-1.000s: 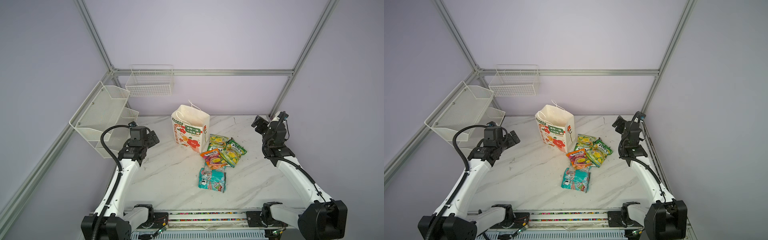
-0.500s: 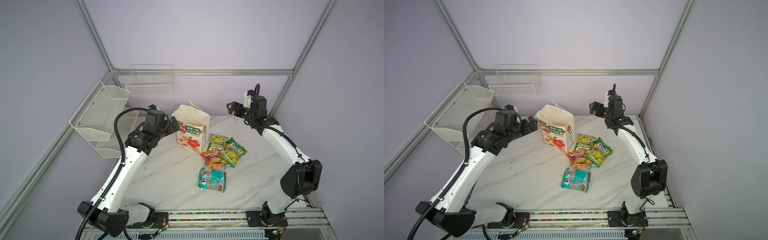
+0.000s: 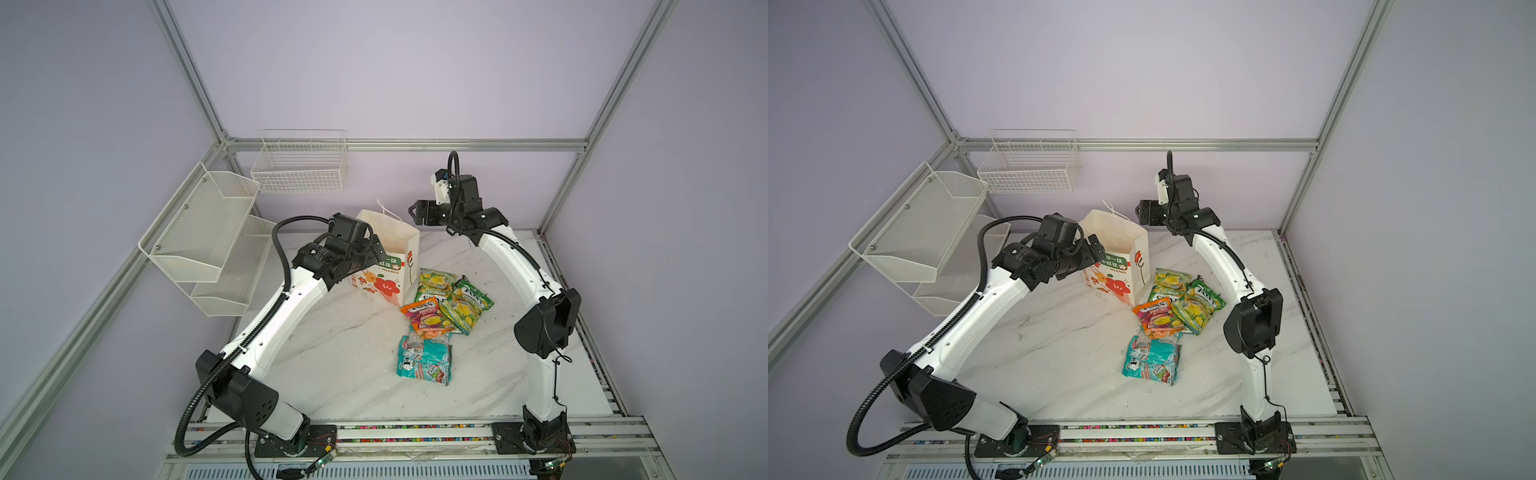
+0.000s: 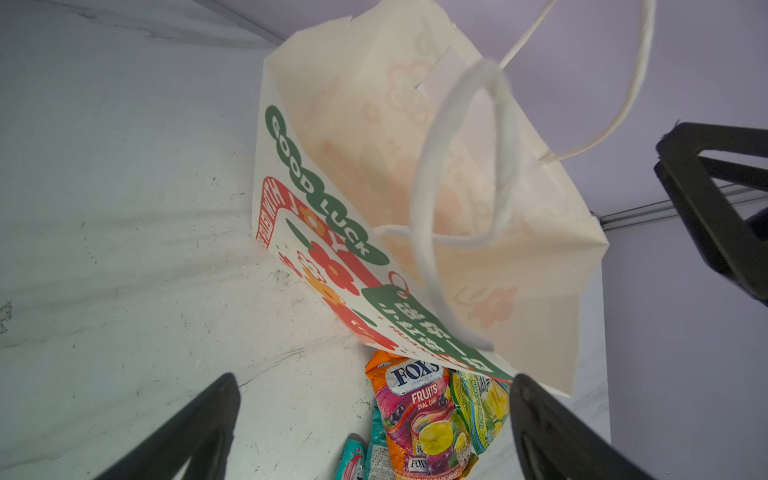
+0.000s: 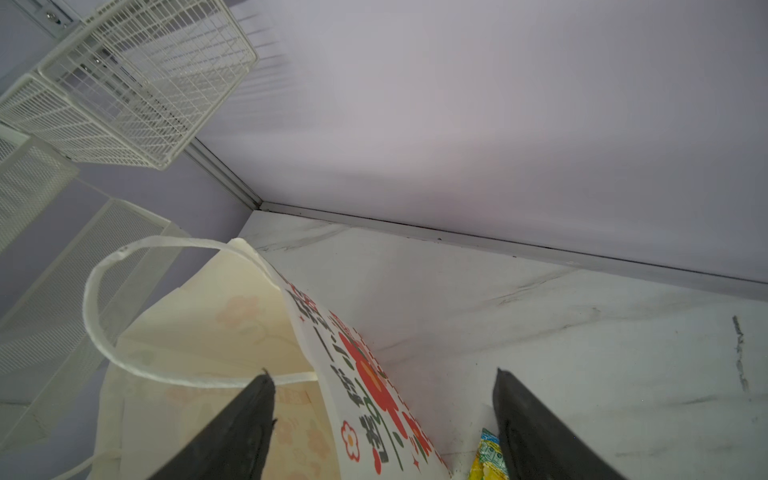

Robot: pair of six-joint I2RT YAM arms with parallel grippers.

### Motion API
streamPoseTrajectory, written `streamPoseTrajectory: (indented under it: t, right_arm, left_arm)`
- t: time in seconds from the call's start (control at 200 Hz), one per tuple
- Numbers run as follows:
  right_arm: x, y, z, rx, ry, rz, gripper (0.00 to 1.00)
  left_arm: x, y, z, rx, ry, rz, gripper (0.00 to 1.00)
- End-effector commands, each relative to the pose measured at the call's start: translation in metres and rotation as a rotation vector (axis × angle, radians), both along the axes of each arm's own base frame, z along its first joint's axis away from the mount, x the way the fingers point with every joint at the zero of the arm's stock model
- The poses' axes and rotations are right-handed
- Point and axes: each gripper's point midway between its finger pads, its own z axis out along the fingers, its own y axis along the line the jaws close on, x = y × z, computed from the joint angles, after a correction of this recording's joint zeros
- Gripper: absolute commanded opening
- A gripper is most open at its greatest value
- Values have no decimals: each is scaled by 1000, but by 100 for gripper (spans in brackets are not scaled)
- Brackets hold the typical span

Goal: Place the snacks into the paper bag
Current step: 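Raise both arms and reach both grippers toward the paper bag's handles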

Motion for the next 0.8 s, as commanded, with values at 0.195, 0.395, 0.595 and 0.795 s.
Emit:
streamPoseTrajectory:
  t: [0.195, 0.395, 0.595, 0.795]
  right_arm:
    - [-12, 29, -28, -127, 46, 81, 68]
    - [-18, 42, -33, -115, 63, 113, 59]
    - [-24, 46, -32, -85, 81, 127, 56]
    - [-35, 50, -27, -48, 92, 148, 54]
  left_arm:
    - [28, -11, 41, -88, -84, 61, 98]
    - [41, -17, 45, -92, -97, 68, 97]
    - [50, -16, 29, -99, -58, 93, 91]
    - [56, -13, 21, -84, -46, 116, 72]
